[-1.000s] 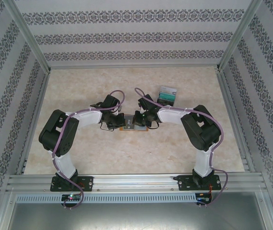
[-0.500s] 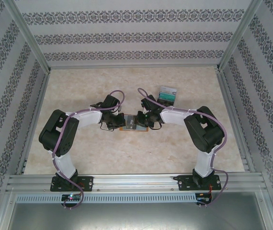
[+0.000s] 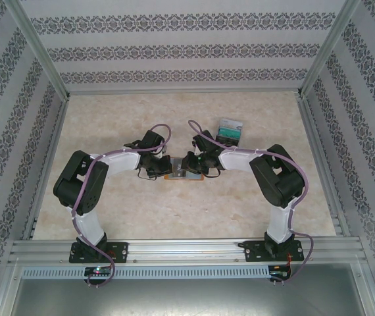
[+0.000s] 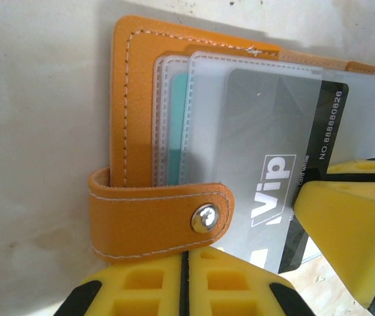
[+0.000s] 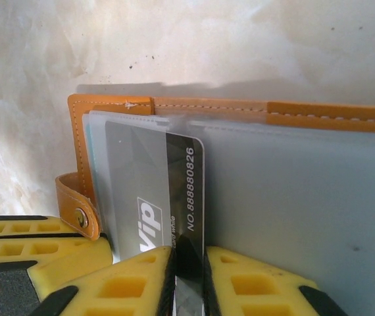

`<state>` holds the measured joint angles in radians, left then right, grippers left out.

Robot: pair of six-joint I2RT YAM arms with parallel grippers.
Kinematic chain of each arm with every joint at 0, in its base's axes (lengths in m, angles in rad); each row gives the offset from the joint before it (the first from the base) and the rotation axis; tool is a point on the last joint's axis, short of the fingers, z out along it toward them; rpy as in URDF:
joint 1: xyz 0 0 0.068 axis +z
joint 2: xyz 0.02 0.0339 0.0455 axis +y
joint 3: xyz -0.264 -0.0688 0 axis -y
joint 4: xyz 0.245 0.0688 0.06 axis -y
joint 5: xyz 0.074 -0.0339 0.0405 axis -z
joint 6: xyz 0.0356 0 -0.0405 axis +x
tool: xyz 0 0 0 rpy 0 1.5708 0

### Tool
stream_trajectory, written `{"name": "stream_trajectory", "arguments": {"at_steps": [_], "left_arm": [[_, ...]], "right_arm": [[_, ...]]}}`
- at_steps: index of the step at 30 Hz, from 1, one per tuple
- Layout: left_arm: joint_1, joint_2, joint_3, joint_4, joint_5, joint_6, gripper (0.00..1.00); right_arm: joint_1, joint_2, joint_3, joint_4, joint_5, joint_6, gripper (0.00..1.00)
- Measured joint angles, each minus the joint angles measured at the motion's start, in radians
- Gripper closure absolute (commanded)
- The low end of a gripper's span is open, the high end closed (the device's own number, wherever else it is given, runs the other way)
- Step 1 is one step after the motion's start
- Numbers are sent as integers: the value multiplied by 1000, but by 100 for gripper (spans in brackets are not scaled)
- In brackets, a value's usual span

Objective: Take the credit cards out of the card holder

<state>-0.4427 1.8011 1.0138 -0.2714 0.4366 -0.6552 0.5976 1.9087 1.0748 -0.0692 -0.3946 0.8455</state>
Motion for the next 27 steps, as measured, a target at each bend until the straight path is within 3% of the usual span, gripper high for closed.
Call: {"name": "stream_trajectory", "arguments": {"at_steps": [3, 11, 20, 27], "left_arm": [[0, 0, 0, 0, 0, 0, 100], [0, 0, 0, -1, 0, 0, 100], [0, 0, 1, -2, 0, 1, 100], [0, -2, 14, -35, 0, 11, 100]], "right_arm": [[0, 0, 0, 11, -8, 11, 100], [-35, -27, -44, 29, -16, 7, 100], [-129, -151, -137, -1, -22, -50, 100], [-136, -272, -145, -75, 8, -117, 100]]}}
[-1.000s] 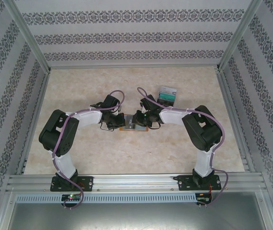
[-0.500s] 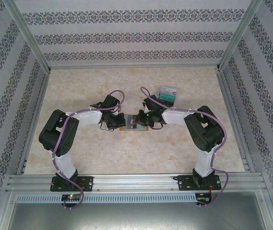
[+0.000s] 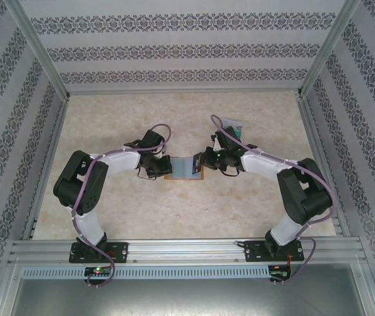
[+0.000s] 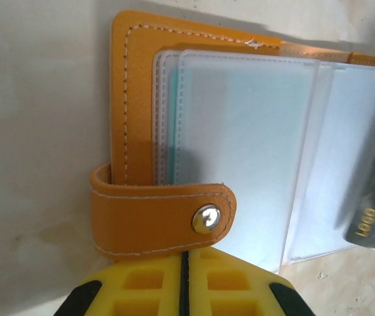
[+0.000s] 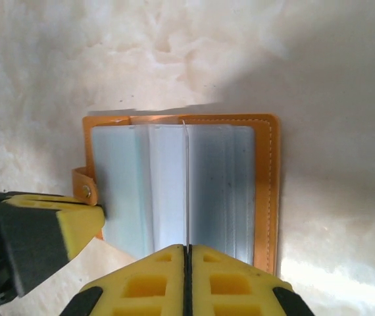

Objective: Take the credit cards out of the card holder

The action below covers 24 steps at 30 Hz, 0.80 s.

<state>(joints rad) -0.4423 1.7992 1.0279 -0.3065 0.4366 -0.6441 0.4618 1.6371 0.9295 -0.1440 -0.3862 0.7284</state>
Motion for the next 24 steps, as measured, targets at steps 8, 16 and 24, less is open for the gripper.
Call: {"name": "stream_trajectory", "arguments": {"at_steps": [8, 16, 24], "left_arm": [[8, -116, 34, -76, 15, 51, 39], [19, -315, 43, -113, 60, 106, 0], [19, -455, 18, -130, 64, 122, 0]], "right_arm": [[33, -135, 121, -224, 172, -220, 100], [71, -209, 235, -369, 383, -584, 100], [71, -202, 298, -472, 523, -956, 100]]}}
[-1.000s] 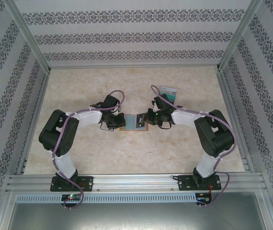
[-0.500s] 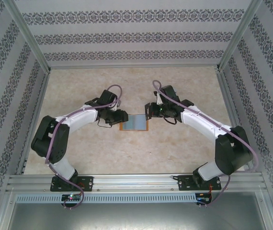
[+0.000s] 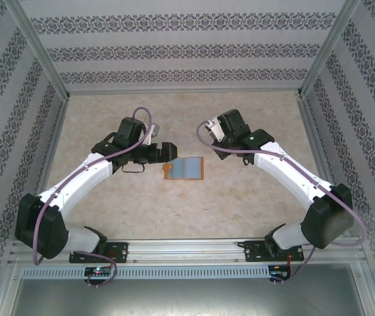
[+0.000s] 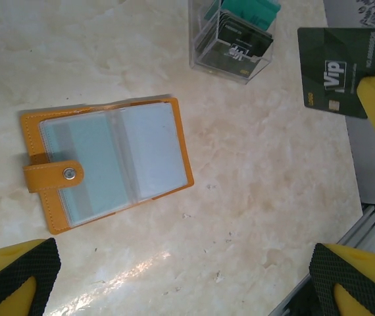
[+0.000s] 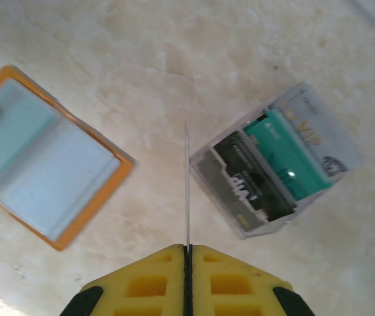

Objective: Take the credit cards out of the card holder

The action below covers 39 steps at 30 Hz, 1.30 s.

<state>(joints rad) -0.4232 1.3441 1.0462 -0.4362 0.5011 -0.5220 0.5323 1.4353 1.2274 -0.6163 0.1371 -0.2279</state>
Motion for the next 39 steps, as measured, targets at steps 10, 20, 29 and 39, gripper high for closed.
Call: {"name": "stream_trajectory", "arguments": {"at_steps": [10, 20, 29, 39], "left_arm": [[0, -21, -11, -31, -47, 23, 0], [0, -15, -10, -45, -84, 48, 0], [13, -6, -10, -51, -95, 52, 0], [18, 3, -10, -52, -102, 53, 0]], "right_arm": [[-63, 178, 82, -21, 107, -360, 100], [-97, 323, 142, -24, 132, -512, 100], [-99, 404, 158, -16, 126, -533, 100], [-130, 428, 159, 8, 128, -538, 94]]}}
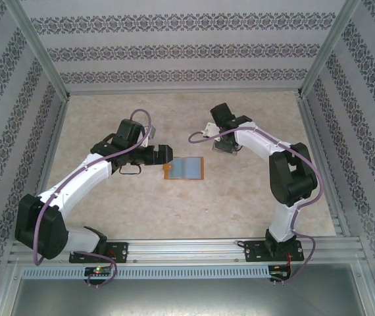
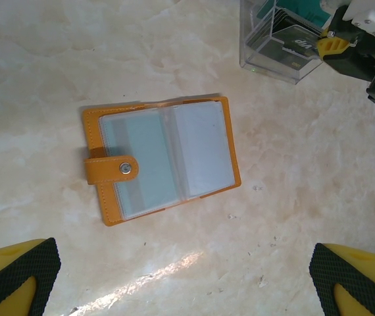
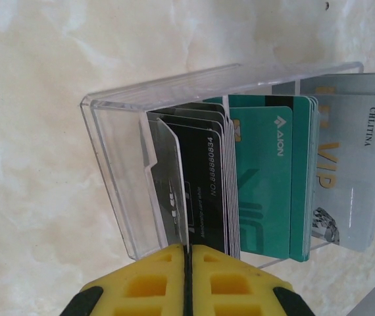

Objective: Take the credit cards out of the card holder

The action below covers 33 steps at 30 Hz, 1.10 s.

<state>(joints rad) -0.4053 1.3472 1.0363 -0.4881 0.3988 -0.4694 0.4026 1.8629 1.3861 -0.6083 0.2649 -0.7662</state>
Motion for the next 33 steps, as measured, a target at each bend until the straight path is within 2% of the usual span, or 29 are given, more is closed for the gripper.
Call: {"name": "stream_trajectory", "arguments": {"at_steps": [1, 2, 7, 10, 14, 16, 20, 26, 33], "left_arm": [[2, 0, 0, 0, -1, 0, 0], [3, 0, 0, 0, -2, 0, 0], [8, 0, 0, 0, -1, 0, 0], [8, 0, 0, 0, 0, 0, 0], [8, 0, 0, 0, 0, 0, 0], [8, 0, 0, 0, 1, 0, 0], [8, 2, 0, 0, 7, -1, 0], [8, 19, 0, 2, 23, -8, 0], [8, 78, -12, 16, 72, -40, 11]], "right_arm": [[-2, 1, 1, 1, 1, 1, 86], [-5, 2, 1, 4, 1, 4, 82], [-22, 16, 11, 36, 35, 10, 82], [-35, 25, 29, 47, 69, 35, 87], [-47, 26, 64, 61, 109, 108, 100], [-47, 24, 79, 60, 113, 163, 100], [-44, -18, 70, 61, 80, 325, 100], [11, -186, -23, 80, -23, 663, 100], [111, -224, -56, 84, -171, 1067, 100]]}}
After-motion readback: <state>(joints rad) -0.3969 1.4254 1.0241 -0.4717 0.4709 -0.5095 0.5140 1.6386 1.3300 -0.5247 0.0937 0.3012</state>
